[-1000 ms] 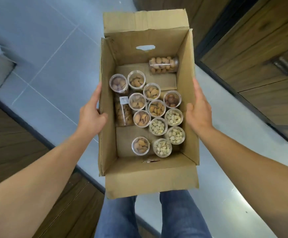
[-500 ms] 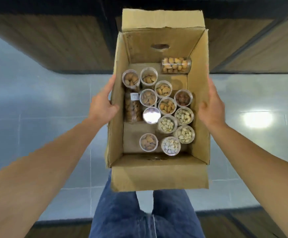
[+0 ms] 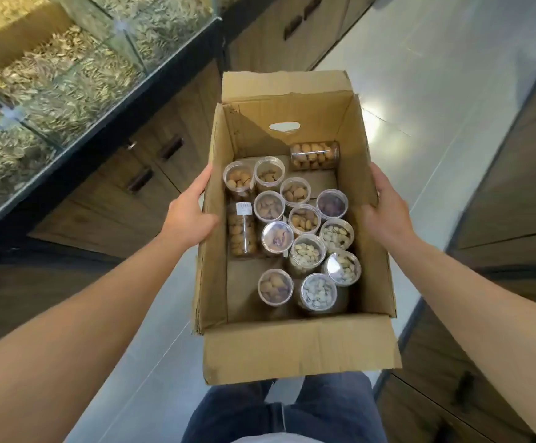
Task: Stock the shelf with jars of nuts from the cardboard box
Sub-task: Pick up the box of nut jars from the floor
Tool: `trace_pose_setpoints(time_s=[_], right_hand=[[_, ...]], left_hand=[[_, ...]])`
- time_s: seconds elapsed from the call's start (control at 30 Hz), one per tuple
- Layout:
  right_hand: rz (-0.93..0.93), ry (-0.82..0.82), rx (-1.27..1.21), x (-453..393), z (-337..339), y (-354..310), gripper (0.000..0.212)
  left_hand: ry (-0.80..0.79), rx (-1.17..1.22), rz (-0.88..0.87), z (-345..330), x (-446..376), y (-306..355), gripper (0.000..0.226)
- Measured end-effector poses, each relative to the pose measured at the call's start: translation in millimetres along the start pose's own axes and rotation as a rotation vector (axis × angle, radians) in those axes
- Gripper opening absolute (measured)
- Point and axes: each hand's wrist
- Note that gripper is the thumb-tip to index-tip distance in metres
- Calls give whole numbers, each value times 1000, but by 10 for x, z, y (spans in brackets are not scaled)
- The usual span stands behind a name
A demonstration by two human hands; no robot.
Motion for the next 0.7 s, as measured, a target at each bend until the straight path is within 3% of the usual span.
trace_pose_setpoints(time_s=[0.23,0.7], right_hand=[[-170,154,-53,-406,1067,723,81],[-334,312,-98,-2349,2763,1560,81]], left_hand=[[-198,-48,-150,-874,-647,1257,94],[-354,-54,-364,-2458,-2324,3687,93]])
Point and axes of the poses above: each hand's wrist, its own x-axis away from the middle knuckle, its own z-axis out of the back of the hand, y = z × x, and after that the axes turned 6 degrees about y, right-handed
